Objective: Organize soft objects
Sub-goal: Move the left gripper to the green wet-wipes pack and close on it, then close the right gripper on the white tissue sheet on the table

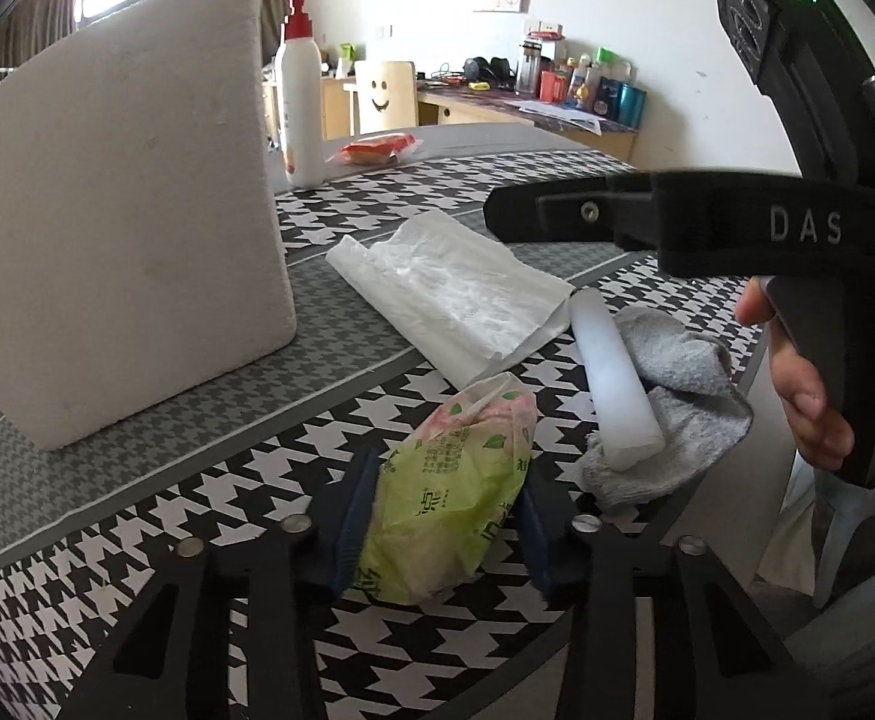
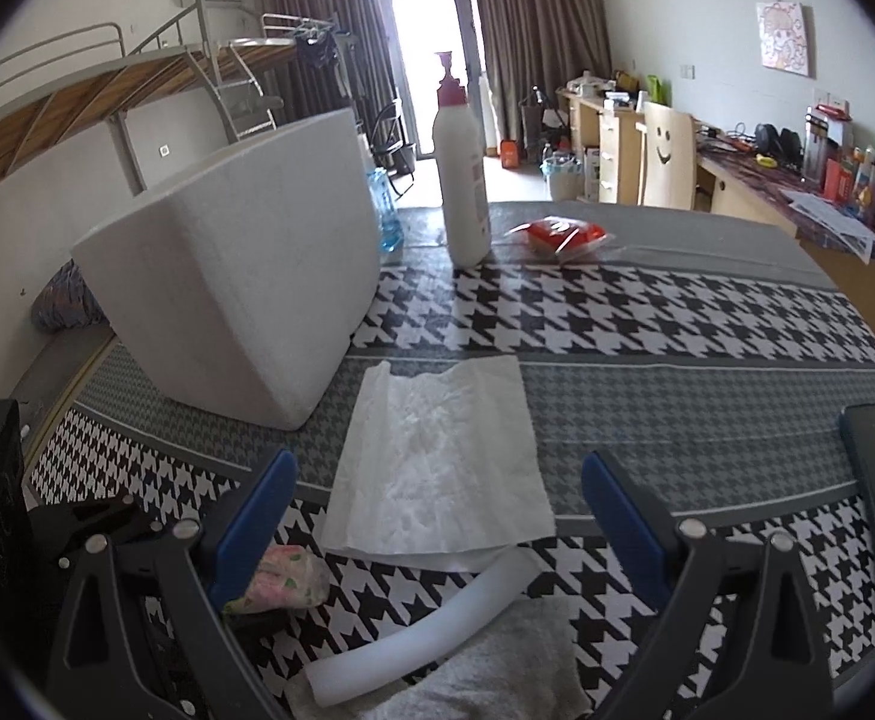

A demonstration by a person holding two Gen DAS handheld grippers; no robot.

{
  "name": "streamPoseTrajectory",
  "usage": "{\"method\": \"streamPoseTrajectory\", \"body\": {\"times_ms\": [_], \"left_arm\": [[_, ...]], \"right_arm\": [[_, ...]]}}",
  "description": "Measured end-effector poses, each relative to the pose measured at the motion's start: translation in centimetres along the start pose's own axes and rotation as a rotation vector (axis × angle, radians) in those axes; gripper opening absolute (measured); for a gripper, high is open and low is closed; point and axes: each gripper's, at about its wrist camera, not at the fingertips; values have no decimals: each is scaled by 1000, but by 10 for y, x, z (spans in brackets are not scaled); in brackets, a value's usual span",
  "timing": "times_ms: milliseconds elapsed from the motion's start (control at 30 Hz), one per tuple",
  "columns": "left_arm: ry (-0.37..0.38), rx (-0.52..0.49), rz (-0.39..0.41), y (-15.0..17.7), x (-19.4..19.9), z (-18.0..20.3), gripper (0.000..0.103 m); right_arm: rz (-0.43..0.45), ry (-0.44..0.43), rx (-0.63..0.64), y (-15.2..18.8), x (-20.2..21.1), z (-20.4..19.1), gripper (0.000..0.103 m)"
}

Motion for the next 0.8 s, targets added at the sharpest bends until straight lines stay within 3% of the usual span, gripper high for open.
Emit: {"method": "streamPoseTrajectory", "body": {"times_ms": [300, 800], "left_arm": [[11, 46, 40, 1, 10, -12, 35], [-25, 116, 81, 9, 29, -36, 35]], "right_arm": [[-48, 19, 54, 1, -15, -10, 97], [-186, 53, 108, -3, -48, -26, 70]]}}
Point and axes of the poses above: each gripper's, at about its wrist camera, not at the fingertips, and x roughly against the way its jaws point, z to its right, y to its underside, and after that the axes turned 6 degrees about -z, right-handed
